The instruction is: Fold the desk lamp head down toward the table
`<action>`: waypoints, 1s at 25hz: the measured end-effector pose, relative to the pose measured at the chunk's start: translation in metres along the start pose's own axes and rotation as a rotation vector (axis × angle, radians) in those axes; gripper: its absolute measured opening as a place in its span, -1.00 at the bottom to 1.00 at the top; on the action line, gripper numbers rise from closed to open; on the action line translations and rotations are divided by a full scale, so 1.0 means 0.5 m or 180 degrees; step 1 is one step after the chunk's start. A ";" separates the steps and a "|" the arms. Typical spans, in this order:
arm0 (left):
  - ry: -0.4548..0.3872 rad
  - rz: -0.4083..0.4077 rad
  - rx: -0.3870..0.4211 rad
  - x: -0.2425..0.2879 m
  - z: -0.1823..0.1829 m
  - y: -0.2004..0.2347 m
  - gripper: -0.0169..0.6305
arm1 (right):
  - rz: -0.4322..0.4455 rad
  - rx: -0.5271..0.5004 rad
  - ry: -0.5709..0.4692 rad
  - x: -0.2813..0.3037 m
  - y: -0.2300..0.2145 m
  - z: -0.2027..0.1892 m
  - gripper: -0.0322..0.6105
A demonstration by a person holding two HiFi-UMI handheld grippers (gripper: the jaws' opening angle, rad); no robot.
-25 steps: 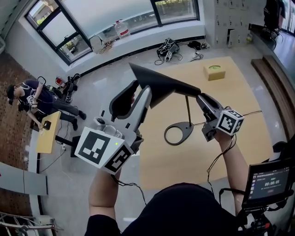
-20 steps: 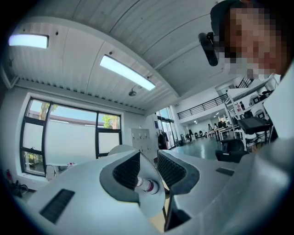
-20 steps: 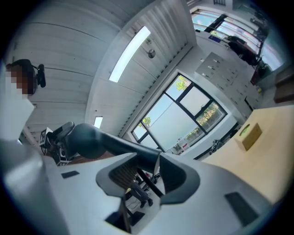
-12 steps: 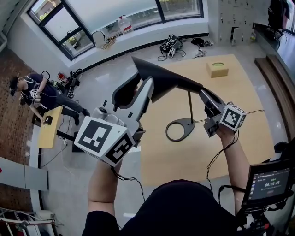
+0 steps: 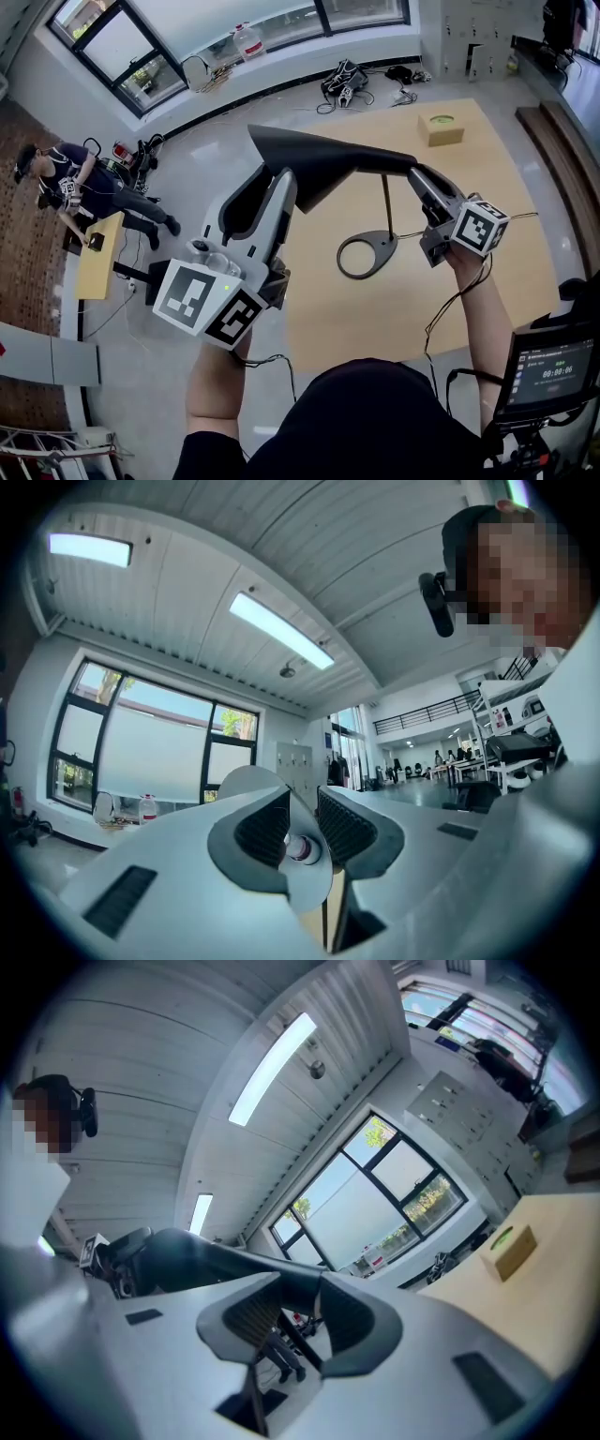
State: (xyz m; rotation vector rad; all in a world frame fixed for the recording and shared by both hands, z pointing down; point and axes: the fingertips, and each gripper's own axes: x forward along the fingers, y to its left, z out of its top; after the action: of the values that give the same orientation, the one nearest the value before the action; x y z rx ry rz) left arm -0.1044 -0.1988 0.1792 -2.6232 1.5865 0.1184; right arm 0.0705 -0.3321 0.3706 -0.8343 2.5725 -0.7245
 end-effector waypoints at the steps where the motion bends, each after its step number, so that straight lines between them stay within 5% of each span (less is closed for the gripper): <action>1: -0.0010 -0.0009 -0.0019 -0.003 -0.005 0.000 -0.64 | -0.0016 -0.0039 0.0015 -0.001 -0.001 0.004 -0.48; 18: -0.0175 -0.0205 -0.0584 -0.089 -0.070 0.032 -0.79 | -0.0258 -0.0171 0.0064 0.011 0.036 0.007 -0.49; 25: -0.0206 -0.0298 -0.0589 -0.075 -0.047 0.048 -0.73 | -0.0399 -0.0206 0.0082 0.003 0.014 0.013 -0.48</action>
State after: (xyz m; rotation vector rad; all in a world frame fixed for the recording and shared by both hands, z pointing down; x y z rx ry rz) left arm -0.1422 -0.1791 0.2060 -2.7939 1.4962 0.3570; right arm 0.0693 -0.3306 0.3612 -1.0207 2.5974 -0.6948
